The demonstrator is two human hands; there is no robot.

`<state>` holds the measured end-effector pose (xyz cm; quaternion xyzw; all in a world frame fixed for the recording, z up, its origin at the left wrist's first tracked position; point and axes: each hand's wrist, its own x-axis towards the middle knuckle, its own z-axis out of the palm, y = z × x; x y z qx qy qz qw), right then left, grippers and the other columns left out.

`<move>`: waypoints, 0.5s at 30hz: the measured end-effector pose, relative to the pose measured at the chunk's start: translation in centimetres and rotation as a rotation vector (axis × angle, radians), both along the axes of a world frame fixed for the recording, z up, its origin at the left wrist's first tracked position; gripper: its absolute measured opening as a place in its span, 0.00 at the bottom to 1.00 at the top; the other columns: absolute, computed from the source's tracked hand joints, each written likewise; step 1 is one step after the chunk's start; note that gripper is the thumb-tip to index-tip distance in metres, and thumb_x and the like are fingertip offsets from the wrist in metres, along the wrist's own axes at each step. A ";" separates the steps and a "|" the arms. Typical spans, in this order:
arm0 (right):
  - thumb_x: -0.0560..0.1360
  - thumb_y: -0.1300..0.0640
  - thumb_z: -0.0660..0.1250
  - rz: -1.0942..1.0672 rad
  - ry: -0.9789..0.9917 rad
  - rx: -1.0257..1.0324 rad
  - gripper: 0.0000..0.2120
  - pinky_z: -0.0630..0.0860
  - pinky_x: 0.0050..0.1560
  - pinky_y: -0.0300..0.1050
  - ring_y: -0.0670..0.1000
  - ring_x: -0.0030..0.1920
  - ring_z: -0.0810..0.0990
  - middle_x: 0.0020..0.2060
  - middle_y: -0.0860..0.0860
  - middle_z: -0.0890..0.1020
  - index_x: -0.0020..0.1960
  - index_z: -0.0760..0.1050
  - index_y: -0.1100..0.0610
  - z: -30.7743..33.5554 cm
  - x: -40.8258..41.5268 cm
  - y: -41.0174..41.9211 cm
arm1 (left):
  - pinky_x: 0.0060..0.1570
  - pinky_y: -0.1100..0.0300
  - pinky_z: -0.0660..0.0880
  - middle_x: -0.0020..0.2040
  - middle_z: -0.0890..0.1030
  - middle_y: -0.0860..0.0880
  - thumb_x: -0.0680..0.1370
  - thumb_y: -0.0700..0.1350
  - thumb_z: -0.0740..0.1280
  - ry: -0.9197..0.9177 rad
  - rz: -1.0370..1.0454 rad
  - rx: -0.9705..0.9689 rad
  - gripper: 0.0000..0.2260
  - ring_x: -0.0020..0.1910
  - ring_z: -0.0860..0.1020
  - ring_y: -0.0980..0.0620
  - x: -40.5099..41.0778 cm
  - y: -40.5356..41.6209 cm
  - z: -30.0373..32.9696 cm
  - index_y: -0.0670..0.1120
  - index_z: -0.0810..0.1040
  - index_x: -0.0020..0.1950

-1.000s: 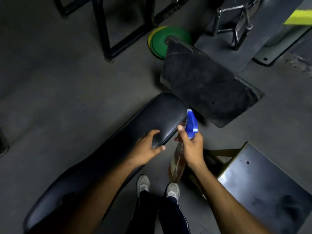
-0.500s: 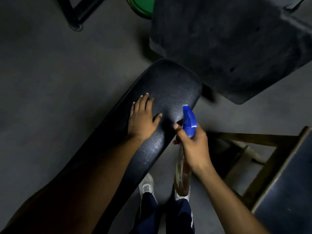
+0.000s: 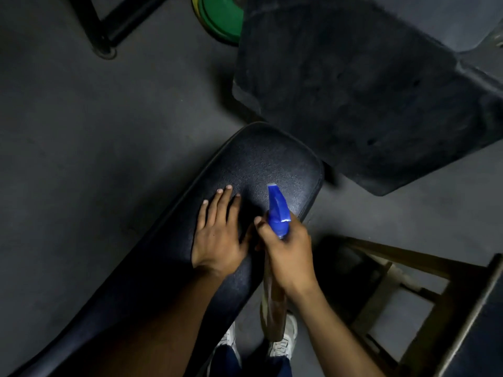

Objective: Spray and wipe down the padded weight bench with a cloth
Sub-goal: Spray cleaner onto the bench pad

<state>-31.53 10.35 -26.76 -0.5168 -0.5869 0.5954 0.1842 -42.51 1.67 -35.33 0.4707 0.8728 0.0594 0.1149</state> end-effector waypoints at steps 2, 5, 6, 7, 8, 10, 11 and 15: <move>0.72 0.51 0.71 0.026 -0.013 0.022 0.12 0.67 0.34 0.38 0.40 0.31 0.66 0.28 0.43 0.72 0.37 0.70 0.52 0.1 -0.5 0.0 | 0.79 0.41 0.58 0.83 0.60 0.43 0.79 0.57 0.54 0.007 0.017 0.015 0.30 0.82 0.59 0.44 0.0 0.0 0.0 0.43 0.66 0.79; 0.72 0.51 0.71 0.016 -0.020 0.050 0.11 0.66 0.33 0.35 0.40 0.30 0.66 0.27 0.43 0.72 0.36 0.70 0.51 0.1 -0.9 0.0 | 0.79 0.41 0.58 0.83 0.61 0.43 0.79 0.55 0.55 0.019 0.014 0.020 0.30 0.82 0.60 0.44 0.2 0.1 0.0 0.43 0.66 0.79; 0.71 0.51 0.71 -0.005 -0.018 0.048 0.10 0.67 0.34 0.36 0.40 0.31 0.67 0.27 0.44 0.73 0.37 0.71 0.51 0.0 -0.9 0.0 | 0.79 0.41 0.58 0.83 0.60 0.43 0.78 0.56 0.56 0.021 0.007 0.016 0.31 0.82 0.59 0.43 0.1 0.1 -0.1 0.43 0.66 0.79; 0.71 0.51 0.71 -0.031 -0.019 0.049 0.10 0.68 0.34 0.38 0.40 0.31 0.67 0.28 0.45 0.73 0.37 0.73 0.53 -0.1 -0.8 0.1 | 0.79 0.41 0.58 0.83 0.60 0.43 0.78 0.57 0.57 0.024 0.003 0.016 0.32 0.82 0.59 0.43 0.0 0.0 -0.1 0.44 0.65 0.79; 0.71 0.51 0.71 -0.055 -0.024 0.054 0.10 0.69 0.34 0.39 0.41 0.31 0.68 0.28 0.46 0.74 0.38 0.73 0.55 -0.2 -0.6 0.1 | 0.78 0.40 0.58 0.83 0.60 0.43 0.78 0.58 0.57 0.026 0.000 0.016 0.32 0.82 0.58 0.43 0.0 -0.1 -0.1 0.44 0.65 0.79; 0.71 0.51 0.71 -0.105 -0.039 0.062 0.11 0.69 0.34 0.39 0.41 0.31 0.67 0.28 0.45 0.74 0.38 0.73 0.56 -0.2 0.1 0.1 | 0.78 0.40 0.58 0.83 0.60 0.43 0.79 0.59 0.59 0.038 -0.002 0.014 0.33 0.82 0.58 0.43 0.0 -0.1 -0.1 0.44 0.64 0.80; 0.71 0.50 0.71 -0.130 -0.040 0.062 0.11 0.68 0.34 0.38 0.41 0.31 0.67 0.27 0.44 0.73 0.37 0.73 0.55 -0.2 0.5 0.1 | 0.79 0.40 0.57 0.83 0.61 0.43 0.79 0.59 0.60 0.044 -0.001 0.018 0.33 0.82 0.59 0.43 0.0 -0.1 -0.1 0.44 0.64 0.80; 0.71 0.50 0.71 -0.229 -0.034 0.028 0.11 0.68 0.34 0.40 0.41 0.31 0.67 0.27 0.44 0.72 0.38 0.74 0.55 0.1 2.4 -0.1 | 0.79 0.41 0.57 0.82 0.62 0.42 0.80 0.60 0.60 0.064 0.011 0.033 0.31 0.82 0.60 0.43 0.2 0.0 -0.1 0.44 0.66 0.79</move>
